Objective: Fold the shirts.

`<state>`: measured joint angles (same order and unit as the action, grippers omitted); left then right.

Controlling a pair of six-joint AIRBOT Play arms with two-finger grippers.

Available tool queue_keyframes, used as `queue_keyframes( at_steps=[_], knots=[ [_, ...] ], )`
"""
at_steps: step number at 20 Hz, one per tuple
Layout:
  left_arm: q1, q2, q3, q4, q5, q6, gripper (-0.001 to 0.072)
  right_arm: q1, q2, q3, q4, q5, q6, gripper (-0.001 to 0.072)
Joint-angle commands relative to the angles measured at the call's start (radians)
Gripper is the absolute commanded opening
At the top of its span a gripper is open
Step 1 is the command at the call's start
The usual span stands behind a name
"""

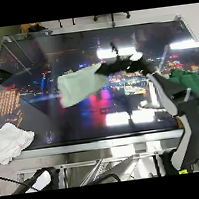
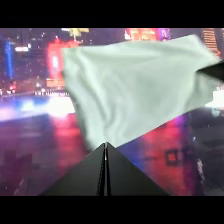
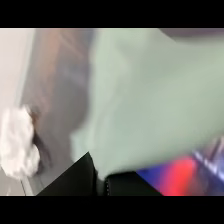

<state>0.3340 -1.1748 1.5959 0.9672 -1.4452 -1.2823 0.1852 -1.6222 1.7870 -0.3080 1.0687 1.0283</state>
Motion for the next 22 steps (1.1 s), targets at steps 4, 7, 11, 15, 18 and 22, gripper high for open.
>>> queue_keyframes(
  at_steps=[4,7,11,15,18,22],
  knots=[
    [0.001,0.0,0.0,0.0,-0.016,-0.002,0.0013,-0.224,0.303,0.037,-0.319,-0.014,0.24,0.0016],
    [0.001,0.0,0.0,0.0,-0.023,-0.002,0.0013,-0.387,0.381,0.037,-0.461,0.015,0.339,0.0016],
    [0.001,0.0,0.0,0.0,-0.029,-0.002,0.0013,-0.62,0.41,0.036,-0.478,0.104,0.443,0.0016],
    [0.001,0.0,-0.001,0.0,-0.03,-0.001,0.0013,-0.777,0.413,0.036,-0.483,0.26,0.525,0.0016],
    [0.001,0.0,-0.002,0.0,-0.034,-0.002,0.0013,-0.85,0.421,0.037,-0.521,0.344,0.594,0.0016],
    [0.001,0.0,-0.002,0.0,-0.05,-0.002,0.0014,-0.924,0.445,0.037,-0.527,0.391,0.608,0.0016]
  ],
)
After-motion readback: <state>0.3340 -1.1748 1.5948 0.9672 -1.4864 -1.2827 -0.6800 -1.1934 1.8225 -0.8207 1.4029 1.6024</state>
